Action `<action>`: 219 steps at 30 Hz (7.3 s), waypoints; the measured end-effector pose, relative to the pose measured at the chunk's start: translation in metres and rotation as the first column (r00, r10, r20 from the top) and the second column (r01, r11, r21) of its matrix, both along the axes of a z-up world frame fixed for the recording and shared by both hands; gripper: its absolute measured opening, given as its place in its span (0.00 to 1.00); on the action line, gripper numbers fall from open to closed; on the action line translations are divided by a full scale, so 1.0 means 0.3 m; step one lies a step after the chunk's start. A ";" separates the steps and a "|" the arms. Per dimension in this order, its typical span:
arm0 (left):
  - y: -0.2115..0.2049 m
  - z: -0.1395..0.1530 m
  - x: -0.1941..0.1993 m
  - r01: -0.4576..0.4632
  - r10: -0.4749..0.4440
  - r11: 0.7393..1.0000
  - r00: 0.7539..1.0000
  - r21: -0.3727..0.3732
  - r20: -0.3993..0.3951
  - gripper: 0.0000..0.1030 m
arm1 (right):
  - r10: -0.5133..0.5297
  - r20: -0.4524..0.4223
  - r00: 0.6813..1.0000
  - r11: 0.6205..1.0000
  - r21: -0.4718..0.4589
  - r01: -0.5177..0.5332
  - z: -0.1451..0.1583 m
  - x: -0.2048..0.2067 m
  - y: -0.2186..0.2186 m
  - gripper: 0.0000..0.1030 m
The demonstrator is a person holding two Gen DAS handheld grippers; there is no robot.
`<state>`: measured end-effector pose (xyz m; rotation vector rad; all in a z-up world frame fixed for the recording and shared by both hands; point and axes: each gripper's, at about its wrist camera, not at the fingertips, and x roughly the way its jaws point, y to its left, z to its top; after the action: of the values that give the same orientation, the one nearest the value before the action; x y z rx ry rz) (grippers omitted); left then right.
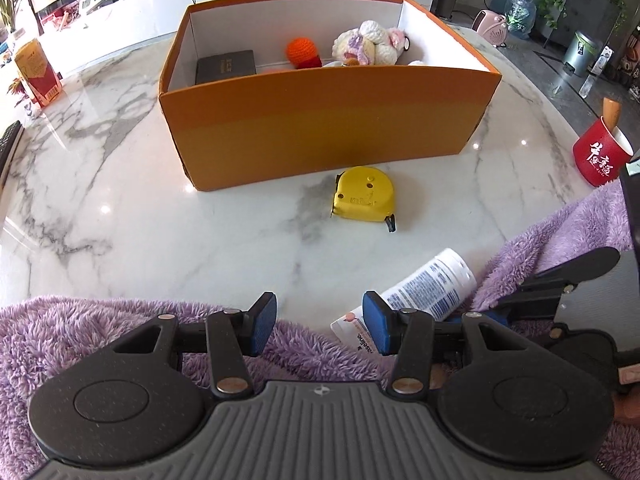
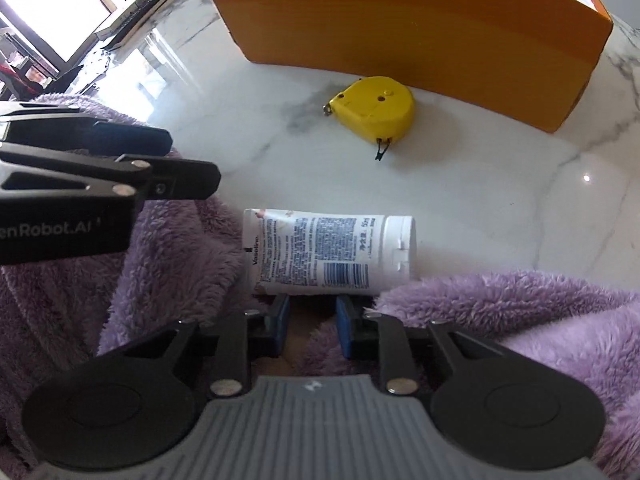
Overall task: Organize objects
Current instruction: 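Move both grippers back to the white lotion tube and yellow tape measure, then grasp the white lotion tube with the right gripper, then grasp the yellow tape measure with the left gripper while the right holds the tube, then carry the tape measure and lotion tube over the orange box with both grippers, then lower the lotion tube and tape measure into the box and open both grippers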
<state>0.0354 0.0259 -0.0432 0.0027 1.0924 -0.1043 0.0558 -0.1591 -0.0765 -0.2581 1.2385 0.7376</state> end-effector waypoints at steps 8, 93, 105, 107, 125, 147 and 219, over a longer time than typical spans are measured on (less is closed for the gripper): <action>-0.003 -0.051 0.025 0.033 -0.034 0.999 0.999 -0.041 -0.030 0.57 | -0.105 0.064 0.992 0.994 0.028 0.103 0.004 0.061 -0.005 0.22; -0.004 -0.072 0.254 0.046 -0.043 0.990 0.999 -0.131 0.027 0.66 | -0.295 0.128 0.947 0.955 0.076 0.288 0.041 0.189 -0.032 0.46; -0.090 -0.141 0.345 0.186 -0.184 0.981 0.982 -0.045 0.047 0.75 | -0.373 0.123 0.920 0.928 0.054 0.369 0.002 0.289 -0.124 0.43; -0.105 -0.154 0.349 0.203 -0.202 0.979 0.978 -0.012 0.055 0.75 | -0.369 0.119 0.922 0.929 0.060 0.364 0.007 0.287 -0.131 0.43; -0.111 -0.185 0.353 0.202 -0.203 0.979 0.979 0.026 0.028 0.65 | -0.294 0.167 0.941 0.956 0.028 0.293 -0.017 0.277 -0.087 0.48; -0.034 0.165 0.223 0.159 -0.142 0.986 0.963 -0.056 0.230 0.61 | -0.243 0.266 0.933 0.958 0.216 0.188 0.304 0.207 -0.123 0.45; 0.052 0.059 0.780 0.194 -0.188 0.981 0.971 -0.026 0.150 0.61 | -0.138 0.293 0.946 0.967 0.248 0.065 0.265 0.960 0.247 0.18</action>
<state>0.2695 0.0415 -0.0254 0.0784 0.9409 -0.2951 0.3438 -0.0851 0.0032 -0.1065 0.8513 0.7163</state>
